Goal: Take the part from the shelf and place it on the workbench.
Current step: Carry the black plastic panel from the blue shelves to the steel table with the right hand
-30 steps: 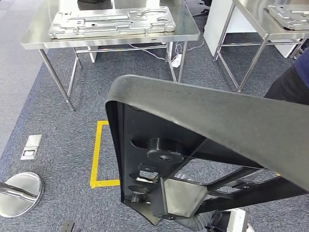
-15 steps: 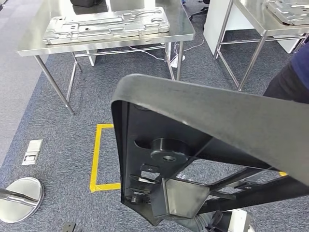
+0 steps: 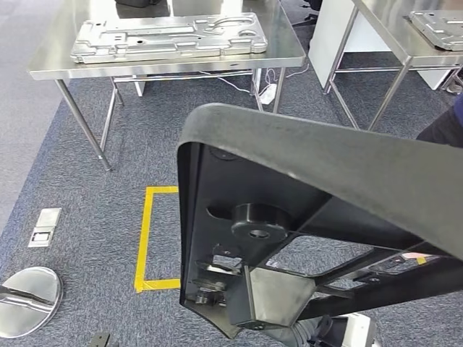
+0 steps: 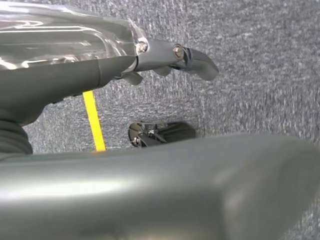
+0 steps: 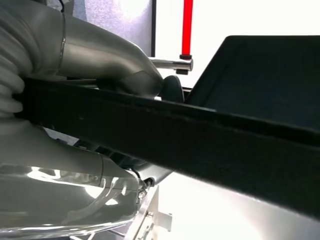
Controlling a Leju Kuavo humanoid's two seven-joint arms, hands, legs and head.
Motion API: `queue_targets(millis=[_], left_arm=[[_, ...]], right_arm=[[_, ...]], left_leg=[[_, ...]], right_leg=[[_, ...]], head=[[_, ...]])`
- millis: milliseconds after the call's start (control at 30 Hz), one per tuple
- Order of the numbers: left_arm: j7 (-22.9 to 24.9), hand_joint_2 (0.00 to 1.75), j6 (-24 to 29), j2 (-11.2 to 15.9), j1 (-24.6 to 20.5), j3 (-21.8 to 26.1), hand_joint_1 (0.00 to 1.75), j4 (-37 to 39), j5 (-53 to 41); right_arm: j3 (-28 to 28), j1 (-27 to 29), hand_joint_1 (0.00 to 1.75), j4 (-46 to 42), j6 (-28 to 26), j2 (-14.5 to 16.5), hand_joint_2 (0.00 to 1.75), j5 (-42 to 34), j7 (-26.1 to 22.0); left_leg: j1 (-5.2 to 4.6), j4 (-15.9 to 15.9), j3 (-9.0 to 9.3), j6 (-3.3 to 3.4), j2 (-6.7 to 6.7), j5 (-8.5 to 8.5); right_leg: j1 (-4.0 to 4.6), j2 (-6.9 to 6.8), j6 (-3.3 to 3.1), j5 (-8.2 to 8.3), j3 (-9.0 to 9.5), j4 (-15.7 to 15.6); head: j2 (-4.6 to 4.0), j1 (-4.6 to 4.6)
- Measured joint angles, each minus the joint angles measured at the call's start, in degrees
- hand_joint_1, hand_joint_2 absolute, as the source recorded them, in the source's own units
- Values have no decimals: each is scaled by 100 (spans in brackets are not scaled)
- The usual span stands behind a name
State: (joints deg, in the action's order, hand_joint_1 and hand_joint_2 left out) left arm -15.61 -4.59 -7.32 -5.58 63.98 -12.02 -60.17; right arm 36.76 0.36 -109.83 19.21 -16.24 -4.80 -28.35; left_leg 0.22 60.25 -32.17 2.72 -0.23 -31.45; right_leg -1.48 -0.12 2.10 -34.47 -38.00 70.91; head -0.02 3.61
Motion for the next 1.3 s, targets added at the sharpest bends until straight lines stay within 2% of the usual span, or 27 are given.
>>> queue_targets(millis=[33,67,100,167,267,300,367,400,433,467,500,567,600,667,767,833,900,933,967,1000,1067,1100,1133,1233,1300], left_arm=[[0,0,0,0,2,0,0,1,0],[0,0,0,0,-2,0,0,1,0],[0,0,0,0,-6,0,0,2,0],[0,0,0,0,-13,0,0,2,0],[0,0,2,3,-21,-2,0,2,0],[0,0,3,4,-25,-3,0,2,0],[0,0,4,5,-18,-3,0,2,0],[0,0,4,5,-8,-2,0,2,0],[1,0,4,6,1,-2,0,2,0],[1,0,4,7,7,-2,0,2,0],[2,0,4,7,10,-2,0,2,0],[2,0,6,7,11,-3,0,2,0],[3,0,8,7,8,-3,0,2,0],[6,0,10,7,6,-4,0,2,0],[7,0,12,7,11,-2,0,2,0],[7,0,13,8,-3,-2,0,2,0],[8,0,12,7,-14,-3,0,2,0],[8,0,11,7,-13,-3,0,2,0],[9,0,11,8,-12,-3,0,2,0],[9,0,11,8,-11,-2,0,2,0],[9,0,11,8,-11,-2,0,2,0],[9,0,11,7,-13,-2,0,2,0],[9,0,11,7,-14,-2,0,2,0],[12,0,10,10,-19,-2,0,2,0],[13,0,9,10,-28,-3,0,2,0]], right_arm=[[0,-1,175,1,0,-1,175,1,0],[-1,-2,175,2,-1,-1,175,3,1],[-1,-2,175,3,-2,-1,175,5,1],[-3,6,175,3,-4,-2,175,11,3],[-5,16,175,-3,-4,-1,175,18,5],[-5,15,175,-5,-4,-1,175,20,7],[-5,21,175,-5,-5,-1,175,25,8],[-5,29,175,-4,-7,-1,175,29,9],[-5,38,175,-4,-10,-1,175,33,10],[-5,46,175,-4,-15,-2,175,37,10],[-5,50,175,-4,-19,-1,175,40,11],[-5,48,175,-4,-24,-1,175,43,11],[-5,46,175,-5,-26,0,175,45,13],[-4,44,175,-5,-31,0,175,49,20],[-5,39,175,-8,-36,-1,175,51,26],[-7,37,175,-7,-38,-3,175,51,27],[-7,47,175,-4,-39,-5,175,51,28],[-7,53,175,-3,-39,-6,175,51,29],[-7,55,175,-2,-39,-7,175,51,30],[-7,54,175,-1,-39,-7,175,51,30],[-7,46,175,0,-39,-7,175,51,32],[-7,40,175,-2,-39,-7,175,51,33],[-8,40,175,-3,-39,-8,175,51,34],[-9,53,175,-7,-41,-8,175,51,36],[-9,44,175,-7,-42,-6,175,51,37]], left_leg=[[1,0,54,-22,-4,-41],[-6,9,93,-53,-8,-82],[-11,16,110,-85,-8,-112],[-17,13,111,-134,-1,-137],[-7,115,79,-211,6,-235],[3,316,-16,-247,6,-342],[33,1003,-388,-311,6,-617],[45,1326,-587,-331,6,-696],[52,1502,-723,-343,6,-677],[56,1464,-758,-346,6,-538],[59,1213,-687,-340,6,-307],[47,547,-431,-305,5,111],[33,308,-332,-275,4,186],[0,157,-280,-218,3,143],[11,61,-231,-120,7,129],[27,15,-186,-51,13,133],[19,12,-169,-11,14,115],[15,13,-160,-3,13,105],[13,14,-145,0,11,93],[14,15,-119,-5,7,76],[5,19,-52,-45,1,24],[-3,28,-33,-76,-1,-1],[-9,32,-24,-109,0,-17],[-3,18,-10,-188,5,-34],[2,151,-50,-247,6,-148]], right_leg=[[8,1,-21,226,118,-330],[23,1,-41,387,232,-634],[38,2,-64,452,313,-847],[66,13,-99,410,357,-977],[23,9,-167,383,400,-1029],[3,-3,-191,375,422,-1042],[-4,-20,-223,342,452,-1045],[-4,-21,-226,324,468,-1044],[-5,-19,-224,302,491,-1044],[-7,-15,-215,277,526,-1044],[-9,-11,-204,247,573,-1044],[-4,-6,-167,184,660,-1044],[1,-2,-142,165,675,-1043],[9,5,-82,155,664,-1056],[-6,6,6,88,662,-1014],[-6,8,25,-164,457,-561],[1,10,33,-444,60,161],[2,10,37,-471,-89,392],[3,10,37,-381,-144,423],[3,9,33,-185,-89,228],[12,6,9,248,201,-488],[20,6,-9,356,328,-784],[31,9,-29,390,397,-950],[41,20,-98,356,425,-1021],[13,6,-156,353,450,-1041]], head=[[1,0],[1,0],[0,0],[0,2],[0,5],[0,6],[0,7],[0,7],[1,7],[0,7],[0,7],[1,7],[1,8],[2,8],[1,9],[0,8],[1,8],[1,8],[2,8],[1,9],[0,9],[0,9],[1,10],[0,11],[0,11]])
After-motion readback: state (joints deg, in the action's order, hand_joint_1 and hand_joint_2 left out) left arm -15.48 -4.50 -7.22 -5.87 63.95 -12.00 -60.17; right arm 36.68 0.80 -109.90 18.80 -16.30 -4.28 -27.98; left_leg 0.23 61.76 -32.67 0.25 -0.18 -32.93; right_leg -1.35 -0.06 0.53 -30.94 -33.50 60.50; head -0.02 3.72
